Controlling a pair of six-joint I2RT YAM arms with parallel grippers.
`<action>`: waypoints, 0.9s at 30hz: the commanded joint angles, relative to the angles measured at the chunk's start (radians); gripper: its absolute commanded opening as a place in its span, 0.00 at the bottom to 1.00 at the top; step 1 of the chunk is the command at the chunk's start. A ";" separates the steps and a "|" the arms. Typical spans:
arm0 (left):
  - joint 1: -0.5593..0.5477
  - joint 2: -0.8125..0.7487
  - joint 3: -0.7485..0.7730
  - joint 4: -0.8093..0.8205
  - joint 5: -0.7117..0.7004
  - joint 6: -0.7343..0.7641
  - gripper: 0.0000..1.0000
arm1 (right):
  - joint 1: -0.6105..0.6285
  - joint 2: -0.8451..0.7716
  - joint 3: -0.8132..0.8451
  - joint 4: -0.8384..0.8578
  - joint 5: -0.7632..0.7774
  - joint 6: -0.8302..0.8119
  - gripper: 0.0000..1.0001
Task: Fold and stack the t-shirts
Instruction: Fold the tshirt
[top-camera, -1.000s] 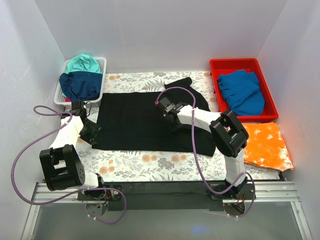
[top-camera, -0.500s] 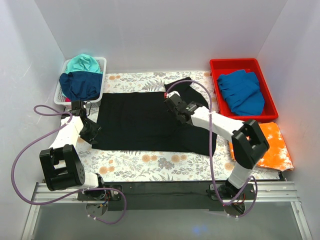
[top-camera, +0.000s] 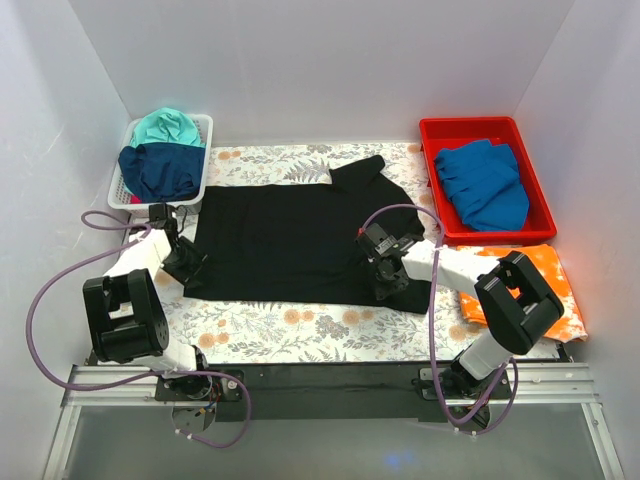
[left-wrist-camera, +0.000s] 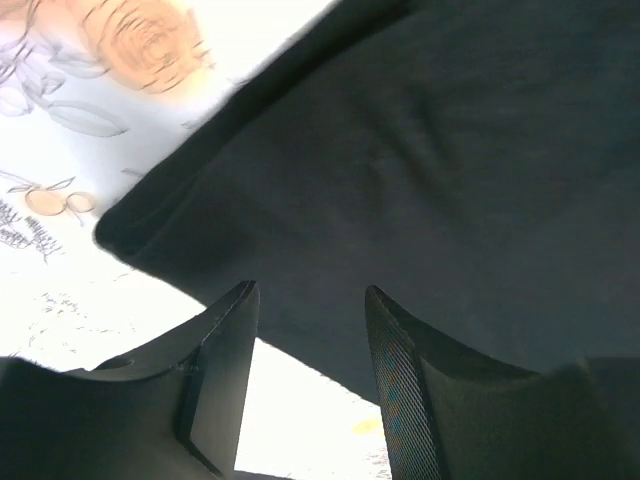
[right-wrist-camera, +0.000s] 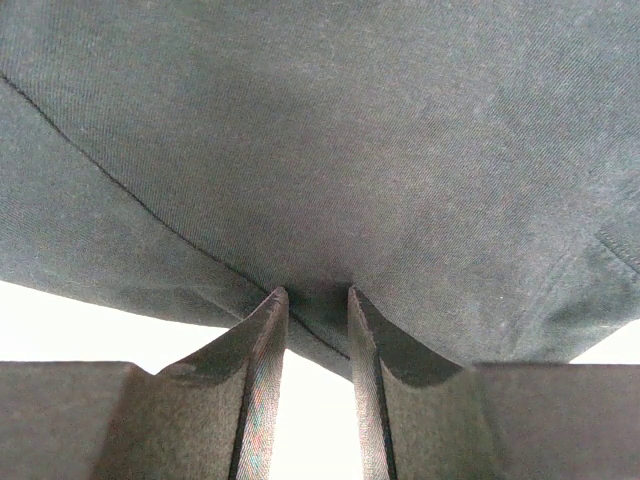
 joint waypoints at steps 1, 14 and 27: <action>0.000 0.002 -0.034 -0.028 -0.038 -0.022 0.45 | -0.010 -0.012 -0.023 -0.022 -0.061 0.048 0.37; 0.000 0.030 -0.077 -0.177 -0.049 -0.183 0.45 | -0.115 -0.058 -0.115 -0.160 -0.196 0.100 0.34; 0.002 -0.024 -0.175 -0.288 0.064 -0.261 0.45 | -0.132 -0.133 -0.196 -0.220 -0.288 0.088 0.34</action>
